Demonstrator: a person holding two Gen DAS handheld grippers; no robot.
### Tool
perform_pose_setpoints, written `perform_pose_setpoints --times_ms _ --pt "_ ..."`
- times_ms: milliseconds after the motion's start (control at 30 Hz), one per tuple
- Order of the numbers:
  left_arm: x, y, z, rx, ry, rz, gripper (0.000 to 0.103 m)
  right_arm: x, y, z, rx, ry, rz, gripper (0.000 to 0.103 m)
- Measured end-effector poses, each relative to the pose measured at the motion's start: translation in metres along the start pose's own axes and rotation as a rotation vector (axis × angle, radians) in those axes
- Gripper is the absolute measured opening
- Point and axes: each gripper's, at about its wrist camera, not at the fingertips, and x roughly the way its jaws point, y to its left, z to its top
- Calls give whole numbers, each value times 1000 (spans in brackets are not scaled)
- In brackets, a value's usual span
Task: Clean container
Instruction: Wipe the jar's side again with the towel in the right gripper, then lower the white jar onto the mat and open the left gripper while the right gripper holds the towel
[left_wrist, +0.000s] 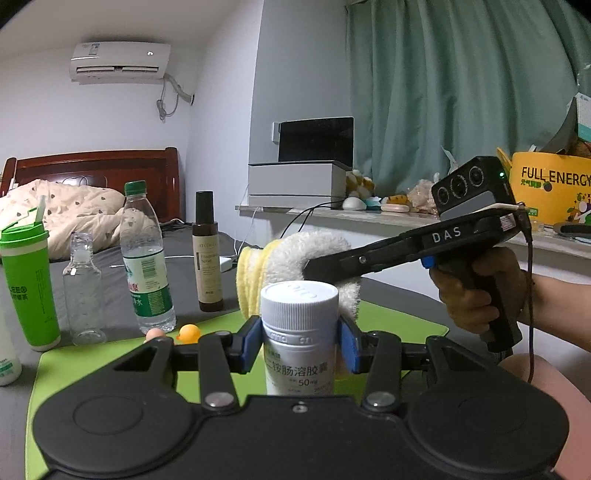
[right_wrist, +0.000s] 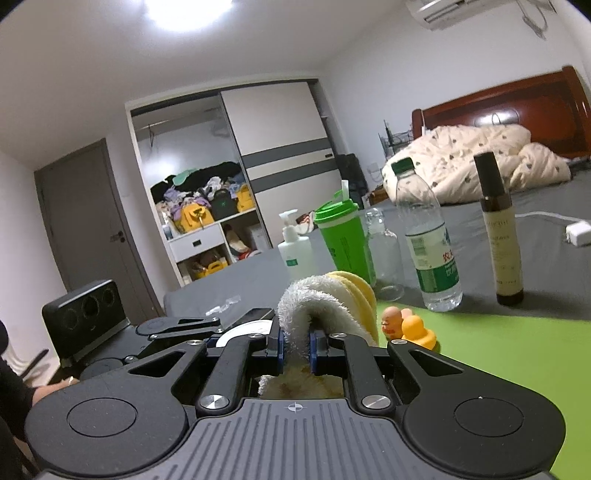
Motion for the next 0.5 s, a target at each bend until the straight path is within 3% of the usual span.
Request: perform_pose_setpoints --times_ms 500 --pt "-5 3 6 -10 -52 25 43 10 -8 -13 26 76 5 13"
